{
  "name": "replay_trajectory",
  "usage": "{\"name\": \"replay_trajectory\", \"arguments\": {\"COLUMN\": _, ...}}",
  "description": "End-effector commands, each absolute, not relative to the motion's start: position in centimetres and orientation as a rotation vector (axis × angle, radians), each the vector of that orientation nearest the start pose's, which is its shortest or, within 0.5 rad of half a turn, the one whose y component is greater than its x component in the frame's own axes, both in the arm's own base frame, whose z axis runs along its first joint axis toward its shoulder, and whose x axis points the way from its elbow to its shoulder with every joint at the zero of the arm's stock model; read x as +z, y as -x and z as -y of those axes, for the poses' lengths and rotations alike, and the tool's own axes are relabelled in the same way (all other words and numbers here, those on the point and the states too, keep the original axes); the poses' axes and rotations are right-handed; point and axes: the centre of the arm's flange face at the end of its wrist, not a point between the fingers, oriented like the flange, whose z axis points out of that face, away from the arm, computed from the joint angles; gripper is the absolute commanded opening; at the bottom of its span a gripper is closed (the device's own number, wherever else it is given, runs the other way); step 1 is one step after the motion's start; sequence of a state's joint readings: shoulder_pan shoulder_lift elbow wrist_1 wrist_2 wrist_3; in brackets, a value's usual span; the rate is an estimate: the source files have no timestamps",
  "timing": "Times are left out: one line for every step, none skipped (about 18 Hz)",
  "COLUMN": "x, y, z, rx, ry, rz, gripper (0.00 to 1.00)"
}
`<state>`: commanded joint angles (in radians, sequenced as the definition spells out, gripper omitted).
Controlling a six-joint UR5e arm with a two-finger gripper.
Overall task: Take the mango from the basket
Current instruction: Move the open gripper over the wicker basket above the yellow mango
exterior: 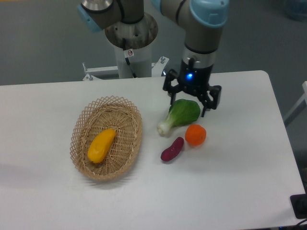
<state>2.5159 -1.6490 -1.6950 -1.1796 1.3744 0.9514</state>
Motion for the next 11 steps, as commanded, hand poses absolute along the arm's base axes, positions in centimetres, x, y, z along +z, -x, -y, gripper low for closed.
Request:
{"name": "replay_trajectory", "arguments": {"x": 42.9, "y": 33.6, "z": -44.3, "rx": 0.046, "ry": 2.874, "rz": -0.02, "gripper": 1.0}}
{"name": "replay_trajectory", "arguments": {"x": 42.8, "y": 32.9, "z": -44.8, "rx": 0.037, "ry": 2.874, "rz": -0.006, "gripper": 1.0}}
{"name": "replay_trajectory", "arguments": {"x": 42.5, "y": 32.2, "z": -45.3, "rx": 0.026, "ry": 2.878, "rz": 0.001, "gripper": 1.0}}
{"name": "replay_trajectory", "arguments": {"x": 42.2, "y": 31.6, "z": -45.8, "rx": 0.015, "ry": 2.881, "rz": 0.006, "gripper": 1.0}}
{"name": "replay_trajectory", "arguments": {"x": 42.1, "y": 31.1, "z": -46.2, "rx": 0.013, "ry": 2.881, "rz": 0.013, "gripper": 1.0}}
{"name": "replay_trajectory", "arguments": {"x": 41.6, "y": 30.6, "z": -46.5, "rx": -0.001, "ry": 2.886, "rz": 0.023, "gripper": 1.0}}
{"name": "replay_trajectory", "arguments": {"x": 41.0, "y": 29.9, "z": -46.9, "rx": -0.015, "ry": 2.892, "rz": 0.018, "gripper": 1.0}}
{"name": "replay_trajectory", "arguments": {"x": 40.5, "y": 28.9, "z": -47.3, "rx": -0.03, "ry": 2.898, "rz": 0.012, "gripper": 1.0}}
{"name": "replay_trajectory", "arguments": {"x": 39.7, "y": 28.2, "z": -47.5, "rx": -0.048, "ry": 2.909, "rz": 0.016, "gripper": 1.0}}
{"name": "replay_trajectory", "arguments": {"x": 39.2, "y": 27.6, "z": -47.7, "rx": -0.063, "ry": 2.915, "rz": 0.029, "gripper": 1.0}}
{"name": "replay_trajectory", "arguments": {"x": 38.4, "y": 27.0, "z": -48.0, "rx": -0.073, "ry": 2.92, "rz": 0.032, "gripper": 1.0}}
